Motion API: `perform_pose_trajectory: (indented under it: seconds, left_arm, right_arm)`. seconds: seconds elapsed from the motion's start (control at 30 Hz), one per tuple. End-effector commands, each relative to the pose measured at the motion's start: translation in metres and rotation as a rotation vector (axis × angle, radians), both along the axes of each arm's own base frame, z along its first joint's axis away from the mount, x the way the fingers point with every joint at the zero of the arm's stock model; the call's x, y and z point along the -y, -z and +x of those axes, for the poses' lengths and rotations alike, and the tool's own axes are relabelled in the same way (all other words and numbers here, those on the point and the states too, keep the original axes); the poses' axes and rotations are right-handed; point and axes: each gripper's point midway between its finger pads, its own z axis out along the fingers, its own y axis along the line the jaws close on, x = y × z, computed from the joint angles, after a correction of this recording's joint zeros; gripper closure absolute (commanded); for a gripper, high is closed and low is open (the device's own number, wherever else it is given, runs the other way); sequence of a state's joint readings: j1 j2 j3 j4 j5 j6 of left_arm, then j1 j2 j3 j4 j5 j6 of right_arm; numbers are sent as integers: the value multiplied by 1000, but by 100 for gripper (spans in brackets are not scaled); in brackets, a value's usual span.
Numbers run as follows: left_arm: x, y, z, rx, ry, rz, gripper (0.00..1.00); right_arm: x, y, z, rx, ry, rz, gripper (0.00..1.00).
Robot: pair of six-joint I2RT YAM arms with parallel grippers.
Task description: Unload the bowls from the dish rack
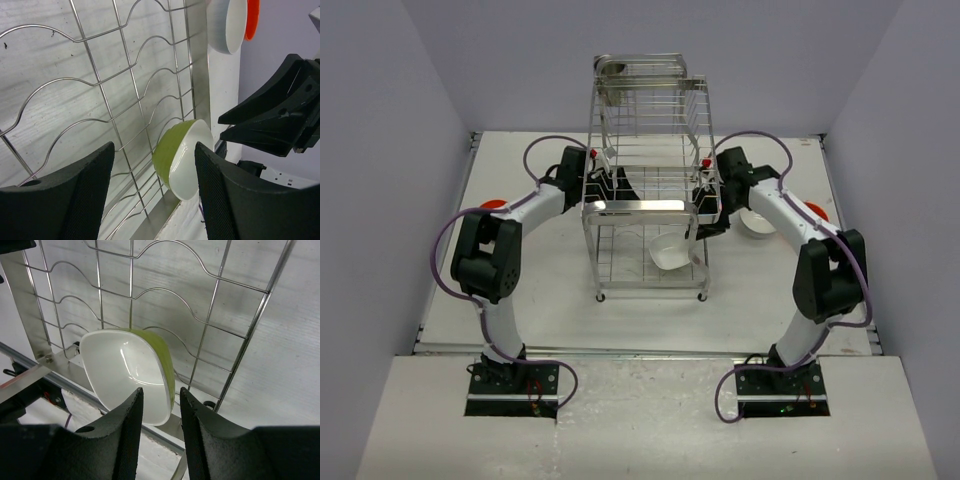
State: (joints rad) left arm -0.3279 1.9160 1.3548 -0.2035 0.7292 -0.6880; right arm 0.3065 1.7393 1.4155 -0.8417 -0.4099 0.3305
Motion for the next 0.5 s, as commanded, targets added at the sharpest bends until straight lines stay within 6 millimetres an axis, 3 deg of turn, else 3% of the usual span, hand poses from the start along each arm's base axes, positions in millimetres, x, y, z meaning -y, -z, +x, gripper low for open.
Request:
perform_pose_trajectory:
  seconds: [0.0,0.37,0.47]
  left_arm:
    - [5,-15,-3,37,32,-36,34]
    - [-1,-18,-2,46,23,-36,34]
    - [-3,-18,-2,44,21,-36,34]
  right_arm:
    - [-11,10,1,-10,-21,10,63]
    - [-17,41,-9,-60,-33,-2,64]
    - [-18,47,-11,-74,-34,-7,69]
